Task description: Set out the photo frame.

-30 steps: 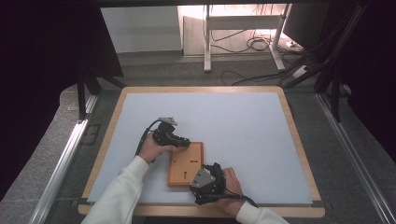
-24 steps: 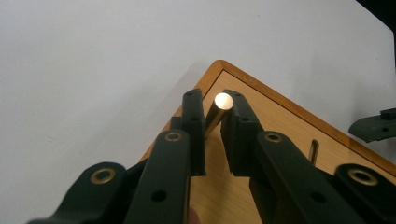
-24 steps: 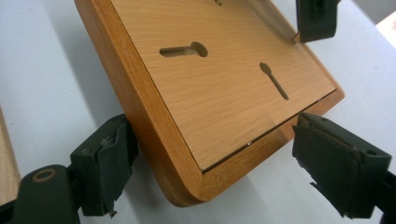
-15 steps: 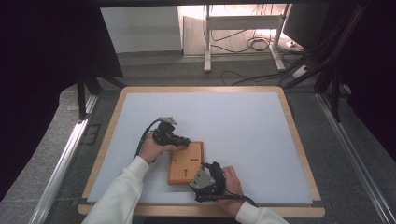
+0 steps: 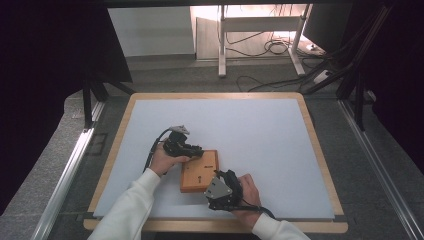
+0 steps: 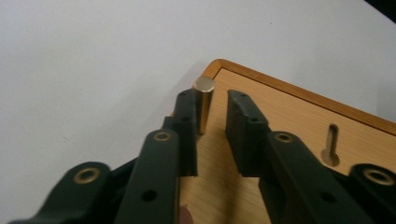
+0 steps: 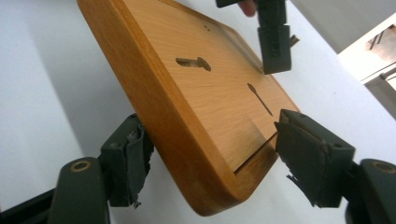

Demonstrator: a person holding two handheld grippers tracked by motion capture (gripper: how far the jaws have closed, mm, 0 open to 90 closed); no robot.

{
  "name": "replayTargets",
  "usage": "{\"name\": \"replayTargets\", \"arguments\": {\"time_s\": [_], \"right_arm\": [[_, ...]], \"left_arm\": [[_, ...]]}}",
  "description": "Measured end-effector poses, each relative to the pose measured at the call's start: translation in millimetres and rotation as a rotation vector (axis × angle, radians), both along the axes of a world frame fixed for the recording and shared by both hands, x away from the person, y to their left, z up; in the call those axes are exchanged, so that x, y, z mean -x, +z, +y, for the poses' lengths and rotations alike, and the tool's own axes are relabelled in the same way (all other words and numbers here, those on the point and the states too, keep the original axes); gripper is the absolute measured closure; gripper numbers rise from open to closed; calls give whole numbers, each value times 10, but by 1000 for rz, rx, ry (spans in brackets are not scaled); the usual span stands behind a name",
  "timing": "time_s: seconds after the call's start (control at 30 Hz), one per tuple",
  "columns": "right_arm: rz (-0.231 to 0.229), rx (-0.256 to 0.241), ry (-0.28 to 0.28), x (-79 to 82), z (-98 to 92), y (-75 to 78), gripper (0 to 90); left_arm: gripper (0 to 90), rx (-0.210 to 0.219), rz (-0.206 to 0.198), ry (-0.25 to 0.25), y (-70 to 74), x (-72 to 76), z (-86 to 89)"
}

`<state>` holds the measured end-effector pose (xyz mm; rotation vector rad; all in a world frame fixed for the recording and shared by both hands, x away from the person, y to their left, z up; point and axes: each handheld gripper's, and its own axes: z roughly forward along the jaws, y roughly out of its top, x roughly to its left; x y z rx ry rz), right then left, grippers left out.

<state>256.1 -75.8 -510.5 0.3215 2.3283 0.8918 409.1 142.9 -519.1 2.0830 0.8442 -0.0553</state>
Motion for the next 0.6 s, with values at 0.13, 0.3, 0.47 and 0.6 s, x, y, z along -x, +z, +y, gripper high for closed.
{"name": "replayTargets", "arguments": {"time_s": [0.13, 0.3, 0.47, 0.6], "right_arm": [[2, -3, -1, -14, -15, 17, 293], [6, 2, 6, -6, -10, 16, 297], [4, 7, 6, -12, -11, 19, 299], [1, 4, -1, -15, -15, 28, 304]], "left_arm": [[569, 31, -31, 47, 74, 54, 82], [462, 70, -55, 88, 157, 173, 228], [424, 22, -90, 120, 145, 320, 338], [383, 7, -101, 147, 139, 420, 421]]}}
